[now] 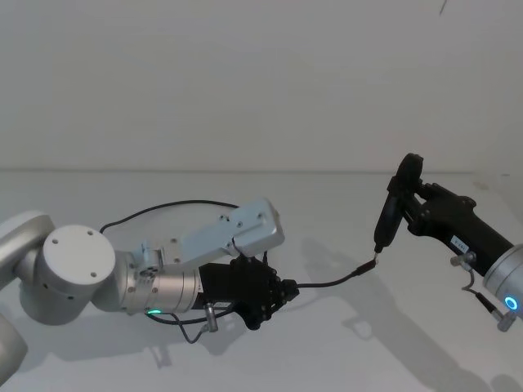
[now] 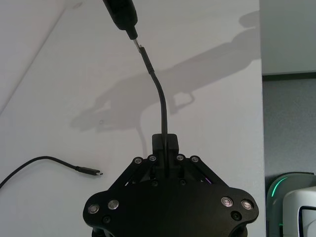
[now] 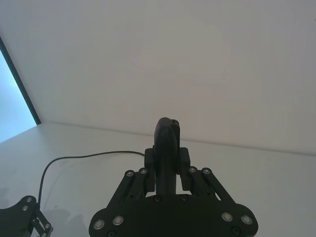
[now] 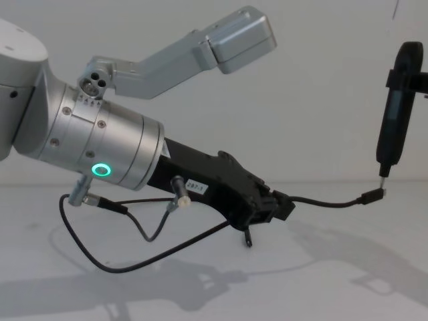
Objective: Pick up the data cable with the one hand.
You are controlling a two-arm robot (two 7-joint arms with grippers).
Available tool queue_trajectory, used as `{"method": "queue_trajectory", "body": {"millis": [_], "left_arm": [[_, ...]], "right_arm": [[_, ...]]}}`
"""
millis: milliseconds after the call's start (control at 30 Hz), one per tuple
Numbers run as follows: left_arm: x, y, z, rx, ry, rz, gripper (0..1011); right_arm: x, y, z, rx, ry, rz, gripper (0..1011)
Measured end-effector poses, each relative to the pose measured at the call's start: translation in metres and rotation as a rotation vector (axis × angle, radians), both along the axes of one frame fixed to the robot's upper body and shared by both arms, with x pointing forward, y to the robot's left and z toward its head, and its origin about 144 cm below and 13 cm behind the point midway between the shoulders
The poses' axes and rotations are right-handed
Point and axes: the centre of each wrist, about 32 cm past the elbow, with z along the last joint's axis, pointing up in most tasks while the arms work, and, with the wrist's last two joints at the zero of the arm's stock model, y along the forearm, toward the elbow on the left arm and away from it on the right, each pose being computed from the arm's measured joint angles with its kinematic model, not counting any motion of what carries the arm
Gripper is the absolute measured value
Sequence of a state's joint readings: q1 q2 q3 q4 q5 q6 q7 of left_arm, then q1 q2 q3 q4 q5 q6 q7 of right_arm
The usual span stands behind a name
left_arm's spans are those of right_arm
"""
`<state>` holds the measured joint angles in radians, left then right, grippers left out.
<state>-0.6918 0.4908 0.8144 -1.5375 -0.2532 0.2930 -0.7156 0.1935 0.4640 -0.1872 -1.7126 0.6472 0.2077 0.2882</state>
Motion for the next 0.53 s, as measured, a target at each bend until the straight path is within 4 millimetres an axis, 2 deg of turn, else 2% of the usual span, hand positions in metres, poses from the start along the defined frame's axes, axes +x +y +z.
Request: {"method": "queue_trajectory", "body": {"millis": [533], "left_arm": [[0.0, 0.0001, 0.0, 0.0, 0.0, 0.0, 38]], "right_arm": [[0.0, -0.0001, 0.0006, -0.004, -0.002, 0.004, 279]]}}
